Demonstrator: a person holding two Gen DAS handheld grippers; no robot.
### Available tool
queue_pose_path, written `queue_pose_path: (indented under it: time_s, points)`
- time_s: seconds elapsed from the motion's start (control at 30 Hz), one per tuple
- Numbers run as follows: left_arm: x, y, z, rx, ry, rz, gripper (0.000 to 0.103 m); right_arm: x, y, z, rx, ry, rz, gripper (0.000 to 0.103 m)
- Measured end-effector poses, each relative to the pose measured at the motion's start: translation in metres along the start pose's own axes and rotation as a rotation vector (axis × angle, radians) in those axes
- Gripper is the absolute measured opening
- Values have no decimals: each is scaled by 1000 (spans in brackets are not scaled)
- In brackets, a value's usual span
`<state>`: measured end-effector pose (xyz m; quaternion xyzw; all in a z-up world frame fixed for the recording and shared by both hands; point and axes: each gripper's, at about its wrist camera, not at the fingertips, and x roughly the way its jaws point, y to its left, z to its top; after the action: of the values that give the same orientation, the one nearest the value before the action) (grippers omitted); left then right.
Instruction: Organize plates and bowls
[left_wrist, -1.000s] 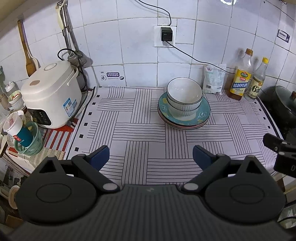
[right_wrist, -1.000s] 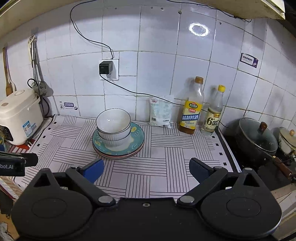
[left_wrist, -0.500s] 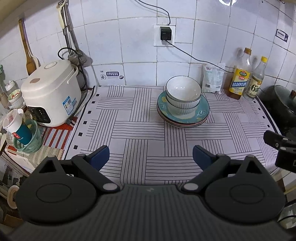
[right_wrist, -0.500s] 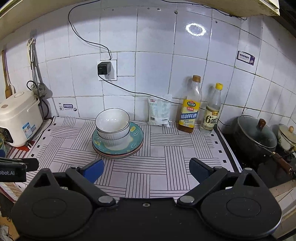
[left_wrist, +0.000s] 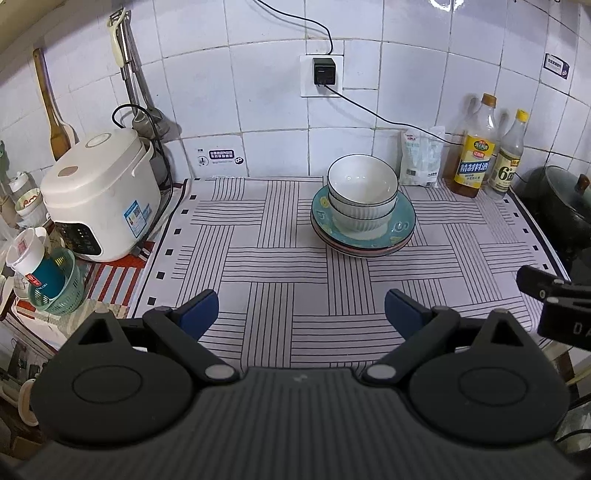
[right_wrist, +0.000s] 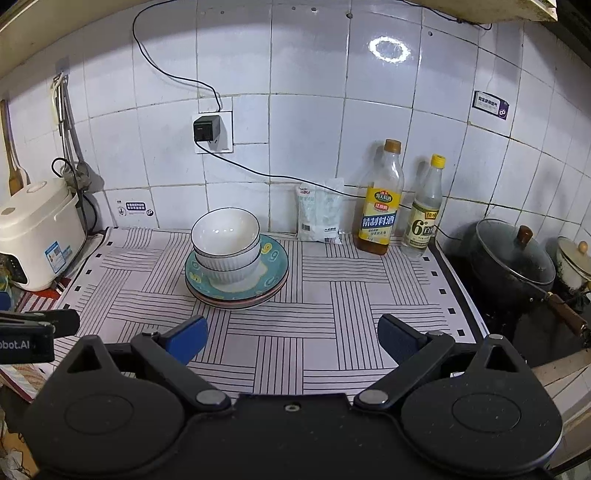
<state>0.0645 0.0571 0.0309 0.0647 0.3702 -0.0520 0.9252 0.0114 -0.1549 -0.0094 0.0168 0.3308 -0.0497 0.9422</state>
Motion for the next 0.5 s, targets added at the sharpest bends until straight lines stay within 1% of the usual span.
queue_pose_path:
  time_s: [0.13, 0.5]
  points:
    - [0, 1, 0, -28, 1, 15, 98, -1, 0, 0, 0, 2, -5, 100]
    - [-4, 0, -3, -40, -16, 29, 98, 2, -6, -3, 4, 14, -1, 100]
